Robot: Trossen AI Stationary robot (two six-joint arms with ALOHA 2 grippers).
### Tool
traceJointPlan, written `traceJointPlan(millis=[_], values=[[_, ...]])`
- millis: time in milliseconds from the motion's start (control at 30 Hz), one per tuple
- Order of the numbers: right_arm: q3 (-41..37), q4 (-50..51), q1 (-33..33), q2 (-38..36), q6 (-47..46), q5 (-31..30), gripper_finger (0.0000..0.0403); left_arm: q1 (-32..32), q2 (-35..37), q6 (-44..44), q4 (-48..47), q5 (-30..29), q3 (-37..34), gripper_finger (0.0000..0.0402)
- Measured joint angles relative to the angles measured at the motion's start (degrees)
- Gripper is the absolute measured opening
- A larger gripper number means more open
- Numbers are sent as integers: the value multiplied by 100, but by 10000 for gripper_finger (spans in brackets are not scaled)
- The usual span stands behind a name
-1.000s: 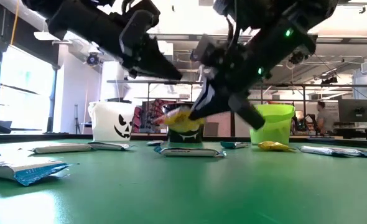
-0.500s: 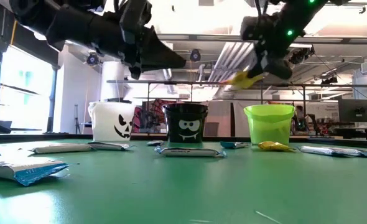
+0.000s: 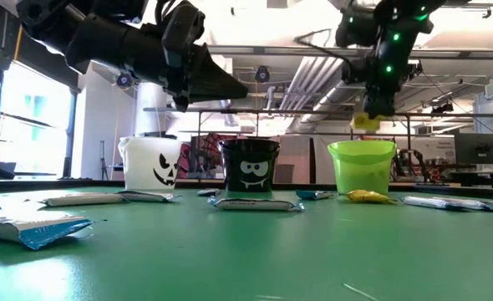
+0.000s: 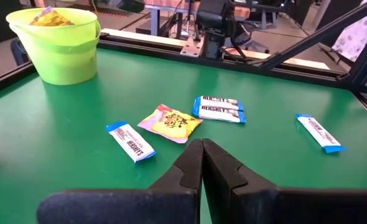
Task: Sort candy by brand, put in halloween buckets
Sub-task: Put the yellow candy into the green bucket
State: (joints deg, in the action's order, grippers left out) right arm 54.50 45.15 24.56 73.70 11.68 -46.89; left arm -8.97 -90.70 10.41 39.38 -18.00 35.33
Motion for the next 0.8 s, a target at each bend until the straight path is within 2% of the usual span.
traceJointPlan(millis=[200, 300, 600, 700, 800], values=[[0, -35, 666, 195, -62, 694, 1, 0, 0, -8, -58, 4, 2, 0], [-2, -55, 864, 358, -70, 955, 14, 0, 0, -69, -55, 6, 2, 0], [95, -106, 980, 649, 23, 1330, 144, 0, 0, -102, -57, 70, 2, 0], [355, -76, 964, 582, -18, 1560, 171, 0, 0, -107, -59, 142, 4, 0], [642, -87, 1009, 526, -178, 1948, 180, 0, 0, -105, -69, 142, 4, 0]])
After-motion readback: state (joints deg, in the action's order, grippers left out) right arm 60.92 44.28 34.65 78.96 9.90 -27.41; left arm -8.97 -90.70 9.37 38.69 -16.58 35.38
